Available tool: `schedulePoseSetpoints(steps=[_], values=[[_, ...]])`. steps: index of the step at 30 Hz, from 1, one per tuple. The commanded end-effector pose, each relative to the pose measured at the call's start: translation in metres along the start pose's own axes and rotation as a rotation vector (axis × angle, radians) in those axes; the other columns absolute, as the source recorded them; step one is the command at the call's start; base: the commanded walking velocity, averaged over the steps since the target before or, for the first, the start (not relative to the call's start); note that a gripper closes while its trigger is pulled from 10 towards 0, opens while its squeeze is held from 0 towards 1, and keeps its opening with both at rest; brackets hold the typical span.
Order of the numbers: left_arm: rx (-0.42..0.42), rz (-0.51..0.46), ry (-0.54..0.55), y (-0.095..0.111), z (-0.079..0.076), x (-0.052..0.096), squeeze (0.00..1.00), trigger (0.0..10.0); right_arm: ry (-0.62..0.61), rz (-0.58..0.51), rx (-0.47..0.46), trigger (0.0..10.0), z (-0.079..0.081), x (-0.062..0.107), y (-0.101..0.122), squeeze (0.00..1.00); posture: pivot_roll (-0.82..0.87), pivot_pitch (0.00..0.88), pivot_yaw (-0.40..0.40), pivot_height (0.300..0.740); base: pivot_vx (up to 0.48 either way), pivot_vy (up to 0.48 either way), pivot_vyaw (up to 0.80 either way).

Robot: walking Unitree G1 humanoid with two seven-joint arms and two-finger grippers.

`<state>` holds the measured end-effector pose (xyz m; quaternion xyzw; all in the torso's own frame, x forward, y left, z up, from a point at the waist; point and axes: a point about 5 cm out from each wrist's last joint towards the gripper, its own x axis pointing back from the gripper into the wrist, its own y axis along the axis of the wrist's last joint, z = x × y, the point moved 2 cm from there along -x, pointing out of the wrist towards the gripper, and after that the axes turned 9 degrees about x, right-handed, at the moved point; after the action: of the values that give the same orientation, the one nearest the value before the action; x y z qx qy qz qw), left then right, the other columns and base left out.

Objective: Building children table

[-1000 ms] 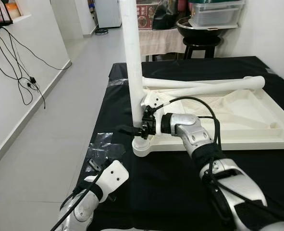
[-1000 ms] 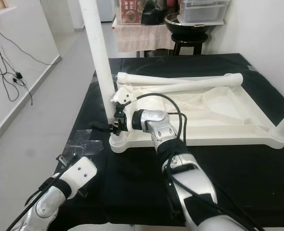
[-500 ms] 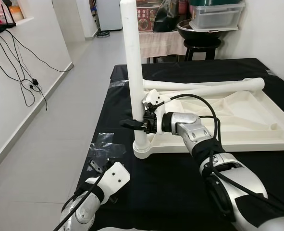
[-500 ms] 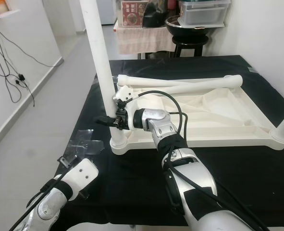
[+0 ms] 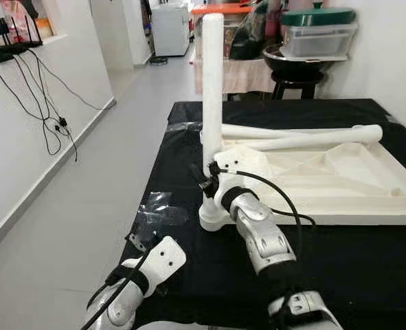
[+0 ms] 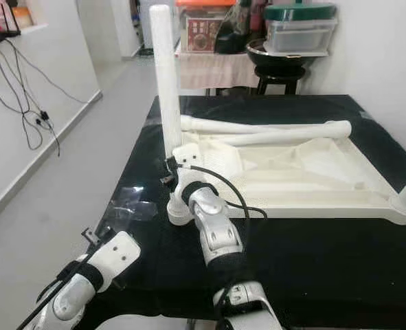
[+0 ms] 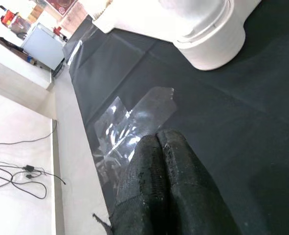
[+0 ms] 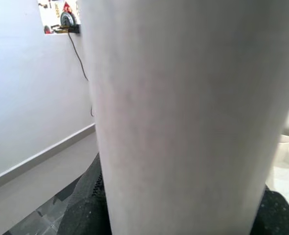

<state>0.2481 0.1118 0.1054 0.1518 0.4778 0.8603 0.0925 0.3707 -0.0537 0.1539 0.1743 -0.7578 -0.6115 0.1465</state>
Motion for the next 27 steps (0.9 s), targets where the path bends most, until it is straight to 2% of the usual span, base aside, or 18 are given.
schedulePoseSetpoints(steps=[1, 2, 4, 5, 6, 7, 10, 11, 12, 14, 15, 16, 17, 18, 19, 21, 23, 27], values=[[-0.010, 0.010, 0.003, -0.003, 0.002, -0.001, 0.00, 10.0, -0.025, 0.100, -0.008, 0.0, -0.002, 0.000, -0.024, 0.00, -0.10, 0.003, 0.026, 0.740, 0.000, 0.000, 0.00], [-0.010, 0.011, 0.003, -0.003, 0.002, -0.002, 0.00, 10.0, -0.011, 0.103, 0.008, 10.0, -0.004, -0.005, -0.021, 0.00, -0.10, 0.000, 0.023, 0.740, 0.000, 0.000, 0.00], [-0.010, 0.011, 0.003, -0.004, 0.002, -0.002, 0.00, 10.0, -0.001, 0.091, 0.009, 10.0, -0.008, -0.010, -0.015, 0.00, -0.10, 0.000, 0.023, 0.740, 0.000, 0.000, 0.00], [-0.010, 0.012, 0.003, -0.004, 0.002, -0.002, 0.00, 10.0, 0.014, 0.082, 0.024, 10.0, -0.008, -0.012, -0.009, 0.07, -0.09, 0.000, 0.022, 0.740, 0.000, 0.000, 0.00], [-0.010, 0.012, 0.003, -0.004, 0.002, -0.002, 0.00, 10.0, 0.021, 0.075, 0.035, 10.0, -0.008, -0.013, -0.006, 0.07, -0.09, 0.000, 0.022, 0.740, 0.000, 0.000, 0.00], [-0.010, 0.012, 0.003, -0.004, 0.002, -0.001, 0.00, 10.0, 0.104, 0.036, 0.024, 10.0, -0.005, -0.018, 0.004, 1.00, -0.09, 0.000, 0.024, 0.740, 0.000, 0.000, 0.00], [-0.010, 0.012, 0.003, -0.005, 0.002, -0.001, 0.00, 10.0, 0.156, 0.011, 0.015, 10.0, -0.002, -0.019, 0.012, 1.00, -0.09, 0.000, 0.024, 0.740, 0.000, 0.000, 0.00], [-0.010, 0.013, 0.003, -0.005, 0.002, -0.001, 0.00, 10.0, 0.408, -0.064, 0.013, 10.0, 0.012, -0.017, 0.030, 1.00, -0.09, 0.000, 0.026, 0.740, 0.000, 0.000, 0.00], [-0.009, 0.013, 0.003, -0.005, 0.002, -0.001, 0.00, 10.0, 0.549, -0.097, 0.055, 10.0, 0.017, -0.012, 0.035, 1.00, -0.08, 0.000, 0.030, 0.740, 0.000, 0.000, 0.00], [-0.009, 0.013, 0.003, -0.005, 0.002, -0.001, 0.00, 10.0, 0.549, -0.097, 0.055, 10.0, 0.017, -0.012, 0.035, 1.00, -0.08, 0.000, 0.030, 0.740, 0.000, 0.000, 0.00], [-0.009, 0.013, 0.003, -0.005, 0.001, -0.001, 0.00, 10.0, 0.643, -0.115, 0.087, 10.0, 0.019, -0.008, 0.037, 0.51, -0.08, 0.000, 0.030, 0.740, 0.000, 0.000, 0.00], [-0.009, 0.013, 0.003, -0.005, 0.001, -0.001, 0.00, 10.0, 0.643, -0.115, 0.087, 10.0, 0.019, -0.008, 0.037, 0.51, -0.08, 0.000, 0.030, 0.740, 0.000, 0.000, 0.00], [-0.010, 0.014, 0.003, -0.005, 0.001, -0.001, 0.00, 10.0, 0.741, -0.103, 0.150, 10.0, 0.017, -0.004, 0.034, 0.00, -0.08, 0.000, 0.027, 0.740, 0.000, 0.000, 0.00], [-0.010, 0.014, 0.003, -0.005, 0.001, -0.001, 0.00, 10.0, 0.741, -0.103, 0.150, 10.0, 0.017, -0.004, 0.034, 0.00, -0.08, 0.000, 0.027, 0.740, 0.000, 0.000, 0.00], [-0.011, 0.015, 0.003, -0.006, 0.001, -0.001, 0.00, 10.0, 0.804, -0.072, 0.184, 10.0, 0.013, -0.003, 0.031, 0.00, -0.08, 0.000, 0.027, 0.740, 0.000, 0.000, 0.00], [-0.012, 0.017, 0.004, -0.006, 0.000, 0.000, 0.00, 10.0, 0.843, -0.038, 0.187, 10.0, 0.008, -0.005, 0.028, 0.00, -0.08, 0.000, 0.028, 0.740, 0.000, 0.000, 0.00], [-0.012, 0.017, 0.004, -0.006, 0.000, 0.000, 0.00, 10.0, 0.843, -0.038, 0.187, 10.0, 0.008, -0.005, 0.028, 0.00, -0.08, 0.000, 0.028, 0.740, 0.000, 0.000, 0.00], [-0.017, 0.021, 0.006, -0.007, 0.000, 0.002, 0.00, 10.0, 0.893, 0.021, 0.138, 10.0, 0.003, -0.010, 0.029, 0.00, -0.07, 0.000, 0.032, 0.740, 0.000, 0.000, 0.00]])
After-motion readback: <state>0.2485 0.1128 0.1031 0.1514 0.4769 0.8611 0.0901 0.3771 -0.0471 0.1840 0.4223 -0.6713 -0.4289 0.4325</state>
